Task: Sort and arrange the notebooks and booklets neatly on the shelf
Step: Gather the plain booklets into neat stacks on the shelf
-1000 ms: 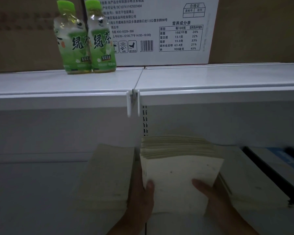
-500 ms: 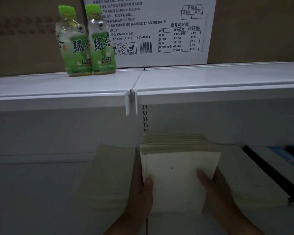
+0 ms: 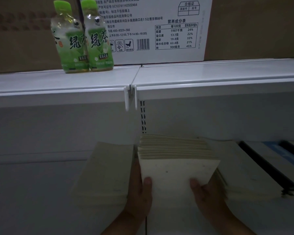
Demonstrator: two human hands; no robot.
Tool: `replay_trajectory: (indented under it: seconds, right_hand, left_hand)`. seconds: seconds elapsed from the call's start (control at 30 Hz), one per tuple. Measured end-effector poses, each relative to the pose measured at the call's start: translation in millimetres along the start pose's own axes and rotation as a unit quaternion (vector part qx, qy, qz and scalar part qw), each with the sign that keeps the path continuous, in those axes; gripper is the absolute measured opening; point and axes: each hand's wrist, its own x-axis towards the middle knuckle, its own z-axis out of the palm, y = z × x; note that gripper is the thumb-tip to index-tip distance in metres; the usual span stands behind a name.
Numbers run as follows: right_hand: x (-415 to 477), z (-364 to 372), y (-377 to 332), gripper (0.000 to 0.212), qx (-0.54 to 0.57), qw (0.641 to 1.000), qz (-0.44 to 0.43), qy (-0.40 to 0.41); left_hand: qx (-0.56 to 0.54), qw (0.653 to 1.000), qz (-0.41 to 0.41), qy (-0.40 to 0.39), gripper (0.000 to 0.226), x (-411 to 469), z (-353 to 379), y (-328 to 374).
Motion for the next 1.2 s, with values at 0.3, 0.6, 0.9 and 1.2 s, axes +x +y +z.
replay_trajectory:
  seconds: [0.3,0.6,0.9,1.2]
  right_hand:
    - [31,0,-29,0.027,-0.107,0.993,0.051,-0.006]
    - [89,5,32,0.060,-0.218,0.924,0.277,-0.148]
    - [112,4,72,0.099,-0.170,0.918,0.333,-0.132]
    - [109,12,44,0.085,-0.127,0.921,0.348,-0.121]
  left_hand:
    - [-0.049,0.939,-0.332,-0.077,0.074,50,4,24]
    - [0.005,0.827,-0.549,-0.124,0.060,60,31,-22]
    - [-0.091,0.783,-0.594,-0.163,0.081,73,18,2]
    - [0.093,0.829,-0.420,-0.358,0.106,-3,-24,14]
